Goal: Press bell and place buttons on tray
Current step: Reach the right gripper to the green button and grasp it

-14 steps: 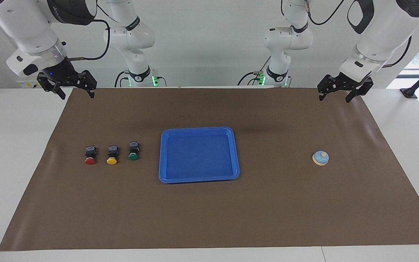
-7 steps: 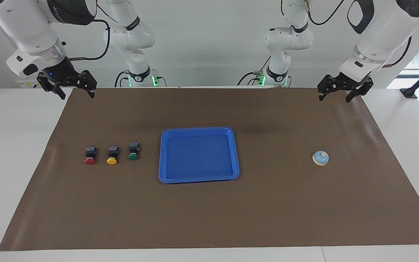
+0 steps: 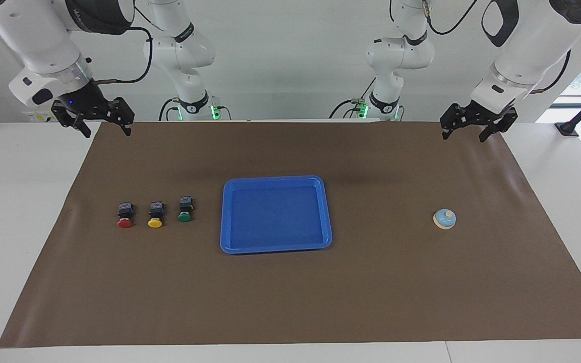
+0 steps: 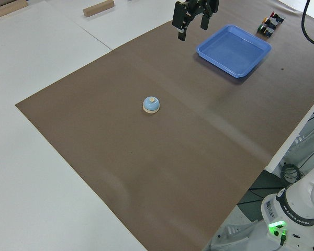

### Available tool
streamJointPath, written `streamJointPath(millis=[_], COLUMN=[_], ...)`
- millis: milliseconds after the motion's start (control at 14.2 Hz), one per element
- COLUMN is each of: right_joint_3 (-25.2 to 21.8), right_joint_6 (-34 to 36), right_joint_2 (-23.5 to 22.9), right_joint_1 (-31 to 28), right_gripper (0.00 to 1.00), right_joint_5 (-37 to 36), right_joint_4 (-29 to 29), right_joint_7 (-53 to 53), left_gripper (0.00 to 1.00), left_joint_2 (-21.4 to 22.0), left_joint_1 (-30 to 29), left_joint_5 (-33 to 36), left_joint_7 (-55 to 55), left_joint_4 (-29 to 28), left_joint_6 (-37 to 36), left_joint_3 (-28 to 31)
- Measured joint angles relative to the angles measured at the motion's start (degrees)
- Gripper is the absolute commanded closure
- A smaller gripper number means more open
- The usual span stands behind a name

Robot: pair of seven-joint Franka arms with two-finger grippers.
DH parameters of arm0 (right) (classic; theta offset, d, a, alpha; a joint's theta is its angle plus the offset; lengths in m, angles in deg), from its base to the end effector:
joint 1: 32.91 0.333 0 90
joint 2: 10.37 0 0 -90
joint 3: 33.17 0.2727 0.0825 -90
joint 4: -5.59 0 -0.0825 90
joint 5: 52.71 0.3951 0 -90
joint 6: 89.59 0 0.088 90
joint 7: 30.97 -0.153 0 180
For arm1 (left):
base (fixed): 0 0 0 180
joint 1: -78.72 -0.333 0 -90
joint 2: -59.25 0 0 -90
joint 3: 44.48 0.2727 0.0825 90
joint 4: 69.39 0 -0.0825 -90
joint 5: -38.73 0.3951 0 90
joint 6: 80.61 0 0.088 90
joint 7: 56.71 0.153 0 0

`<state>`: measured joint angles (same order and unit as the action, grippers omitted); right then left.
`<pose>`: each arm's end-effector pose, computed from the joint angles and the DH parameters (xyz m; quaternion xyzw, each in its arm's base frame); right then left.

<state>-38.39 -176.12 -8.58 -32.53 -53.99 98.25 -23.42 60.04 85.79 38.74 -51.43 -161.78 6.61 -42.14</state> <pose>0.5442 -0.0501 0.5254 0.9990 0.0235 -0.0388 0.0056 0.5502 -0.0454 0.5190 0.9955 -0.0872 -0.0382 0.0004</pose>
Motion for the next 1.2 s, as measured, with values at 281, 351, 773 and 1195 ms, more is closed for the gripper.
streamJointPath(millis=[281,351,773,1195], right_joint_3=[0.02,0.08,4.95,7.52], right_joint_6=[1.87,1.88,-6.87,-21.78], right_joint_2=[0.04,0.04,-0.37,-7.19], right_joint_1=[0.02,0.04,0.26,1.76], right_gripper=[0.0,0.0,0.0,0.0], right_joint_5=[0.0,0.0,0.0,0.0], right_joint_4=[0.01,0.02,2.23,9.34], right_joint_7=[0.0,0.0,-2.41,-8.08], left_gripper=[0.0,0.0,0.0,0.0], left_joint_2=[0.0,0.0,0.0,0.0], left_joint_1=[0.0,0.0,0.0,0.0], left_joint_5=[0.0,0.0,0.0,0.0], left_joint_7=[0.0,0.0,0.0,0.0], left_joint_4=[0.0,0.0,0.0,0.0], left_joint_6=[0.0,0.0,0.0,0.0], left_joint_3=[0.0,0.0,0.0,0.0])
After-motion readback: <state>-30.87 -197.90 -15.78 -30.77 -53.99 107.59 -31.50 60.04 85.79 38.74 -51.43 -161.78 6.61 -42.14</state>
